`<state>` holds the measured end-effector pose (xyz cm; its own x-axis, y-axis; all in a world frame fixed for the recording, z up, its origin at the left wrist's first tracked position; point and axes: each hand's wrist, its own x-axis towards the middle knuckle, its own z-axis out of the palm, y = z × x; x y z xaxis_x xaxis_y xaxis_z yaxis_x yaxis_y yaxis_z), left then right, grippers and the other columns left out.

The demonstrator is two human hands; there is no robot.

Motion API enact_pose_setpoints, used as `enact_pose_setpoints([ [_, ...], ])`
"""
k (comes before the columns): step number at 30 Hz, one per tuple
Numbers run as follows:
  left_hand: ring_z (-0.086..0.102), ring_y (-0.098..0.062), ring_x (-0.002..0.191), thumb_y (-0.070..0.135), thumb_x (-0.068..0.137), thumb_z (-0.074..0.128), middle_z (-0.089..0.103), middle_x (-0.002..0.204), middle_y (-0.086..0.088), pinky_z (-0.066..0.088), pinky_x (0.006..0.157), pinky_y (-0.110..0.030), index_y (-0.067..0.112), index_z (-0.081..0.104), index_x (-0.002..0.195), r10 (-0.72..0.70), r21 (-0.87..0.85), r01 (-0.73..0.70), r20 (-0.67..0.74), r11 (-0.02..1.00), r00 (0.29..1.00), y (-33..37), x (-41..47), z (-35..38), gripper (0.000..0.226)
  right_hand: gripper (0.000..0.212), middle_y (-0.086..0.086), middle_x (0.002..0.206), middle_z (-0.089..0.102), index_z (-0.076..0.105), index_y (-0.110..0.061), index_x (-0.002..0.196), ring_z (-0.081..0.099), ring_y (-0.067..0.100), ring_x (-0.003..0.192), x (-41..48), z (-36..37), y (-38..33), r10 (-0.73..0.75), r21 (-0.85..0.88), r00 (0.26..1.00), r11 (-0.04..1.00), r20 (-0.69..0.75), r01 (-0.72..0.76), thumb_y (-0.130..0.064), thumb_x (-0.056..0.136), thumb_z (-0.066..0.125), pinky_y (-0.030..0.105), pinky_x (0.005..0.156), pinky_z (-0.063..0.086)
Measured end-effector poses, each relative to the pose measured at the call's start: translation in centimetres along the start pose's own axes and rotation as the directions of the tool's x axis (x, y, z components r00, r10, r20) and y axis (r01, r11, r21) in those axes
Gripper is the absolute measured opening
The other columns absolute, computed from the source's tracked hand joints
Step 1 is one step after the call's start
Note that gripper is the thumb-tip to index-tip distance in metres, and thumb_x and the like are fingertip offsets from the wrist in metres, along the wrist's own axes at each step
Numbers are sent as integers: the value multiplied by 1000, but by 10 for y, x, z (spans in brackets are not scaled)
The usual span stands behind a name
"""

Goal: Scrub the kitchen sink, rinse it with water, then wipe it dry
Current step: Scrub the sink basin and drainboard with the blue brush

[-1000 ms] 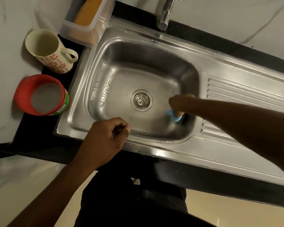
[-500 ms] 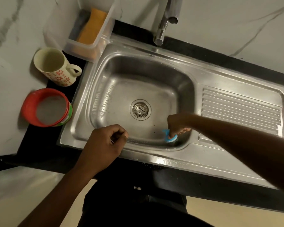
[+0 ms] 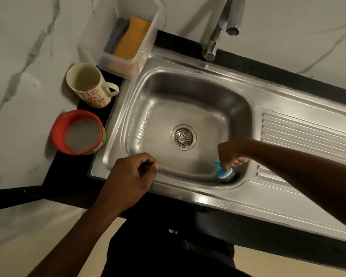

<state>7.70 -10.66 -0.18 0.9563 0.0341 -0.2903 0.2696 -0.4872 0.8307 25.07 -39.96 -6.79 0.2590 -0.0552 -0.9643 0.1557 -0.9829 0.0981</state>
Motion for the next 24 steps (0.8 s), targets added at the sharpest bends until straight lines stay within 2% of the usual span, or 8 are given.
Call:
enact_pose_setpoints([
  [2,72,-6,76,24,98,71,72,77,18,53,69,-14,30,73,87,-1,4,1,8,1000,1000,0,-4,-1,13,19,3,70,65,72,-1,93,54,13,53,11,12,-12,-39,-14,998,999,-52,38,-18,91,78,20,45,40],
  [6,71,-8,79,22,98,71,72,77,15,51,69,-12,28,74,86,5,8,-4,-36,1000,999,-1,-5,-8,14,47,12,119,70,60,-1,128,61,21,88,32,50,-26,-123,-105,965,989,-231,101,-28,93,74,27,71,47],
  [11,72,-6,84,20,98,71,74,82,15,56,75,-16,25,76,93,0,-9,-1,-70,1000,998,-9,-1,-24,9,30,7,72,62,73,6,105,47,11,48,8,31,-7,-115,332,986,932,-118,148,-18,88,80,23,45,36],
  [14,72,-7,83,21,98,70,74,80,14,56,74,-17,25,75,91,-10,-18,9,-94,1000,995,-12,0,-30,10,28,6,69,58,77,-4,113,43,10,47,-24,13,-14,-246,412,959,867,-137,281,-25,93,77,24,45,34],
  [16,72,-6,83,22,98,70,74,81,14,56,75,-19,26,75,90,-28,-30,25,-102,999,994,-15,-1,-32,11,28,5,69,63,76,-11,117,48,7,46,-44,1,-33,-341,365,890,821,-303,439,-27,95,77,22,45,39],
  [19,72,-6,82,22,98,70,74,81,13,58,75,-23,25,75,90,-45,-28,42,-115,999,992,-22,-5,-35,10,31,-13,68,68,76,-20,120,61,-1,55,-77,-16,-77,-460,163,663,737,-590,656,-38,95,74,13,57,44],
  [22,72,-6,82,21,97,71,75,81,11,57,76,-20,21,76,92,-77,-44,72,-141,996,987,-30,-10,-39,7,34,-36,66,63,71,-26,130,60,-10,61,-109,-28,-129,-553,55,490,624,-674,780,-42,101,66,8,58,42],
  [24,72,-6,82,20,98,69,74,81,10,54,74,-15,19,75,90,-80,-23,77,-163,997,983,-35,-13,-43,9,38,-29,81,67,67,-26,136,60,-9,65,-122,-33,-166,-602,-15,401,566,-691,824,-44,103,61,7,60,40],
])
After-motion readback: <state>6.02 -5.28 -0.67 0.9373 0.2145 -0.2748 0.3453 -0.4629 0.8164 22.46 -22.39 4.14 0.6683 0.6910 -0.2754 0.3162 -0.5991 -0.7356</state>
